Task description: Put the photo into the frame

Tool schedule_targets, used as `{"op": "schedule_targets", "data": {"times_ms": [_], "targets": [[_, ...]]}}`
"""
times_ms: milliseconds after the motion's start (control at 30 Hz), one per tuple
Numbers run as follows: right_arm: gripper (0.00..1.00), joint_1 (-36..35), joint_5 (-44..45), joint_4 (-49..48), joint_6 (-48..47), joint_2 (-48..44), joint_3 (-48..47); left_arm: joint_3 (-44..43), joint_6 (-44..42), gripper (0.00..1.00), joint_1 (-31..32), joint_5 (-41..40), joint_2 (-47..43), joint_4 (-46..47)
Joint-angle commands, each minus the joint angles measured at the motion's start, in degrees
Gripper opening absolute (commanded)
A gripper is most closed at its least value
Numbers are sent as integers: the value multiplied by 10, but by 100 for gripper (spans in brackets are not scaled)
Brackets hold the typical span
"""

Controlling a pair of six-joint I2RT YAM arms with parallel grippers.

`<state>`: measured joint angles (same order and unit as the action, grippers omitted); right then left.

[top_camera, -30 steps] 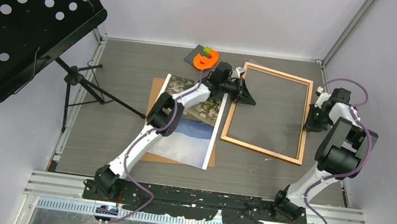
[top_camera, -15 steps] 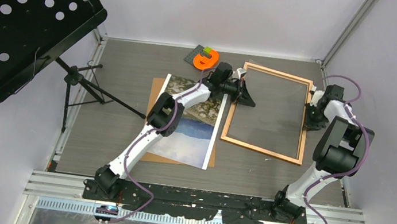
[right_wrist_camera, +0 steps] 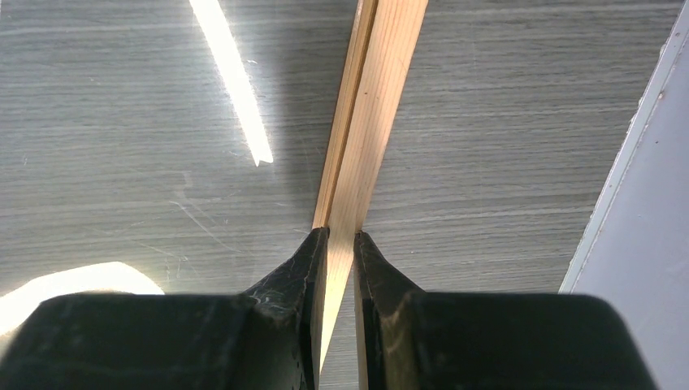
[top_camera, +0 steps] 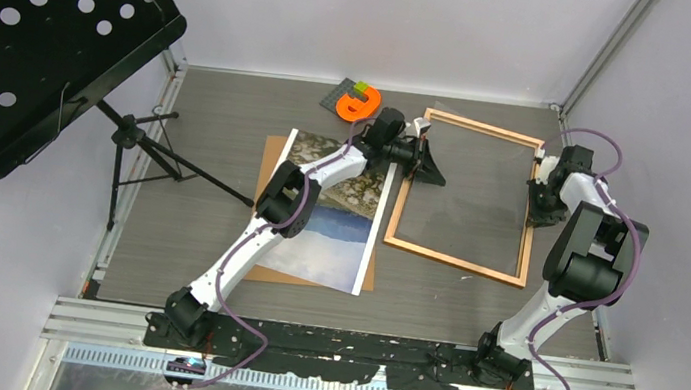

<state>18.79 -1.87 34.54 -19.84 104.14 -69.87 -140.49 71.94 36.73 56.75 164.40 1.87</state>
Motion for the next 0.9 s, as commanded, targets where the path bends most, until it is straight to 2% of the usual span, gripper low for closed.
{"op": "schedule_targets", "data": {"times_ms": [0,300,600,867], "targets": [[6,-30,-76,-42,2,34,10,-31,11,0,40,24,-36,36],[6,-34,-74,-41,-8,30,15,-26,3,0,40,30,-23,30],[6,-36,-68,-39,-12,37,6,-19,-59,0,44,53,-36,-5],[6,-45,-73,-39,-15,33,9,-22,-62,0,48,58,-27,2]]}}
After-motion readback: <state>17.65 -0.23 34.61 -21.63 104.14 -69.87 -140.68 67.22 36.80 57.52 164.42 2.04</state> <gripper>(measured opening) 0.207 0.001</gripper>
